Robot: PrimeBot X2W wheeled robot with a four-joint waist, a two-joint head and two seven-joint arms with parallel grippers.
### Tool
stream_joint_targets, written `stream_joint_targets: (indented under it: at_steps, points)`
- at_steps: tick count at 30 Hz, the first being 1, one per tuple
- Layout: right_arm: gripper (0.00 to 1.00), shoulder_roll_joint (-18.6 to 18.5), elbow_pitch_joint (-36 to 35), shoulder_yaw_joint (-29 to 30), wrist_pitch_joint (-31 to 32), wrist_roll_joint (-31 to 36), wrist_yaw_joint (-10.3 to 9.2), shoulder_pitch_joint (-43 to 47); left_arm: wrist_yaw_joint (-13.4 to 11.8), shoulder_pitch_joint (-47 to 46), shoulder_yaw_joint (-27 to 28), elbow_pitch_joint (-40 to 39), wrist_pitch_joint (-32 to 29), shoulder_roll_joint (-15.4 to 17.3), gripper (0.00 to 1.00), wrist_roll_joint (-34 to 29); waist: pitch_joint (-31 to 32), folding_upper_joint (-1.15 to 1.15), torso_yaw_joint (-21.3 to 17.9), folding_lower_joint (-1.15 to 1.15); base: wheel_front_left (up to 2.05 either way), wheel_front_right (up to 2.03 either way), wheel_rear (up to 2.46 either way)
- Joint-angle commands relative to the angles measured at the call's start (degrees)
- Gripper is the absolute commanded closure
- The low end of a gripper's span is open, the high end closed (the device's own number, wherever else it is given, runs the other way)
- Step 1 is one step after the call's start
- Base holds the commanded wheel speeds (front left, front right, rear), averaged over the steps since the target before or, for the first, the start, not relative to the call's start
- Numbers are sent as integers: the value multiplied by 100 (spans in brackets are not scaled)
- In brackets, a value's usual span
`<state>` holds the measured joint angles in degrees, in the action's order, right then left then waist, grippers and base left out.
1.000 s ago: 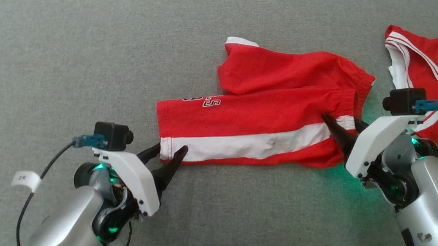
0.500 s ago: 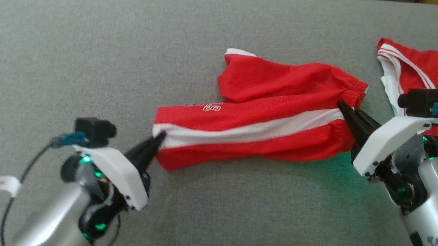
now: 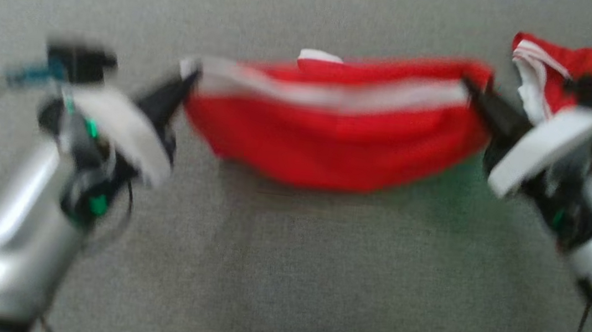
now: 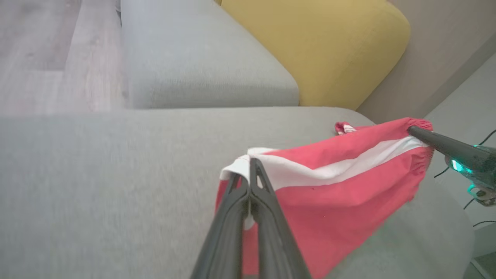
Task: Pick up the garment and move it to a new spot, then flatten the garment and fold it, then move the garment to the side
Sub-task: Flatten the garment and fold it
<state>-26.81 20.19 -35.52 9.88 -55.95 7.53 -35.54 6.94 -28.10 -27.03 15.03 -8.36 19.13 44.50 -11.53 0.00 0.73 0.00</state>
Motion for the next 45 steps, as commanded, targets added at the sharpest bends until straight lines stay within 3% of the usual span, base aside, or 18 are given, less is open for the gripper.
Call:
stream_joint_targets:
  at_steps: [1, 7, 14, 23, 28, 30, 36, 45]
  points:
    - [100, -202, -175, -97, -20, -89, -4, -688, 30, -931, 244, -84, -120, 264, 100, -19, -400, 0, 13, 0, 0, 0, 0]
    - [100, -190, 119, -266, 135, -435, -4, -1830, 49, -2279, 192, 460, -334, 282, 100, 103, -964, 0, 7, 0, 0, 0, 0]
    - [100, 69, 723, -432, 129, -673, -4, -3532, 53, -4058, 16, 1190, -344, 438, 100, 486, -1493, 0, -35, 0, 0, 0, 0]
    - [100, 291, 1175, -431, -299, -935, -4, -5540, 54, -6105, 24, 1958, -39, 572, 100, 978, -1970, 0, 100, 0, 0, 0, 0]
    - [100, 298, 1236, -640, -1004, -1001, -4, -6122, 54, -6817, -245, 2305, 325, 629, 100, 1225, -2118, 0, 141, 0, 0, 0, 0]
    - [100, 304, 1167, -706, -1316, -1155, -4, -6062, 54, -6831, -375, 2332, 433, 655, 100, 1383, -2143, 0, 148, 0, 0, 0, 0]
    - [100, 37, 909, -1475, -1309, -1662, -4, -5284, 55, -6169, -1262, 2104, 372, 921, 100, 1779, -1916, 0, 182, 0, 0, 0, 0]
    - [100, -671, 348, -2615, -883, -2589, -4, -3633, 55, -4429, -2489, 1188, -502, 1825, 100, 2891, -925, 0, 130, 0, 0, 0, 0]
